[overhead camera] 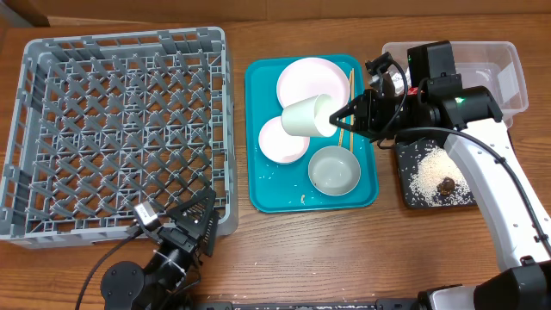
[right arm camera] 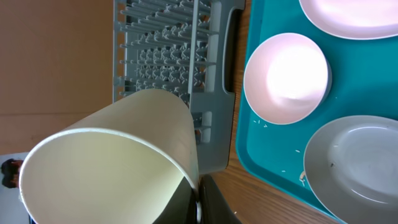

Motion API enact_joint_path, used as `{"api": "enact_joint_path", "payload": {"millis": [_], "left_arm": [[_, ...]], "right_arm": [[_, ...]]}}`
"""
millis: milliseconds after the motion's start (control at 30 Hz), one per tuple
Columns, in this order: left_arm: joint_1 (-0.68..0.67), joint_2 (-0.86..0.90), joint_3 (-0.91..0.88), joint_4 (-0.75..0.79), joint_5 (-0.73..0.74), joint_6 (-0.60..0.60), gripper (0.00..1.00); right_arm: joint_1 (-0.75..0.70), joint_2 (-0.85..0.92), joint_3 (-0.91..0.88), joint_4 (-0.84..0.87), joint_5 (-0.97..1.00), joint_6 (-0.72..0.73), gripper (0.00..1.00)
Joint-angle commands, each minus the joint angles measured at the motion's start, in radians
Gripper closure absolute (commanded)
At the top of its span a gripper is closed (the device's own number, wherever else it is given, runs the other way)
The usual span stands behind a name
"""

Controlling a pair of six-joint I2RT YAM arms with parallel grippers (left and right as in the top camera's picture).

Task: Sort waste into correct bins and load items into the dishwasher

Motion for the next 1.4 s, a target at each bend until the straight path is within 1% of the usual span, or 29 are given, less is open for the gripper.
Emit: {"api": "enact_joint_path", "payload": {"millis": [0,167,200,300,433,500,567,633,767,900,1000,1067,1133,1300,1367], "left_arm": [[0.006,0.003,0.010,0.005,0.104,-0.119,0.00],[0.006,0.003,0.010,-0.011,0.158,-0.114,0.00],[0.006,0.003,0.010,-0.010,0.165,-0.098,0.00],[0.006,0.007,0.010,0.024,0.162,-0.024,0.00],[0.006,0.077,0.010,0.094,0.142,-0.021,0.00],[0.006,0.155,0.010,0.178,0.142,-0.017,0.00],[0.006,0.277,0.010,0.321,0.179,-0.003,0.00],[0.006,0.433,0.015,0.492,0.252,0.000,0.00],[0.006,0.785,0.085,0.787,0.463,0.002,0.00],[0.006,1.122,0.245,1.109,0.760,-0.014,0.00],[0.003,1.291,0.368,1.291,0.972,-0.062,0.00],[0.000,1.358,0.420,1.366,1.048,-0.090,0.00],[-0.010,1.376,0.424,1.410,1.038,-0.089,0.00],[-0.016,1.384,0.424,1.408,1.021,-0.047,0.00],[-0.016,1.384,0.424,1.407,1.014,-0.049,0.00]], "right_arm": [[0.005,-0.002,-0.005,0.014,-0.033,-0.014,0.96],[0.005,-0.001,-0.005,0.021,-0.037,-0.033,0.96],[0.005,-0.001,-0.005,0.023,-0.037,-0.034,0.96],[0.003,-0.001,-0.005,0.027,-0.041,-0.051,0.96],[0.003,-0.001,-0.005,0.027,-0.040,-0.059,0.96],[0.003,-0.001,-0.005,0.027,-0.040,-0.059,0.96],[0.003,-0.001,-0.005,0.026,-0.040,-0.059,0.96],[0.003,-0.001,-0.005,0.026,-0.041,-0.059,0.96],[0.003,-0.001,-0.005,0.026,-0.052,-0.062,0.96],[-0.007,-0.001,-0.005,0.020,-0.117,-0.107,0.96],[-0.026,0.001,-0.005,0.027,-0.190,-0.134,0.96],[-0.040,0.006,-0.005,0.039,-0.259,-0.159,0.96],[-0.045,0.013,-0.005,0.060,-0.298,-0.161,0.96],[-0.045,0.030,-0.005,0.127,-0.362,-0.159,0.96],[-0.045,0.032,-0.005,0.142,-0.375,-0.151,0.96]]}}
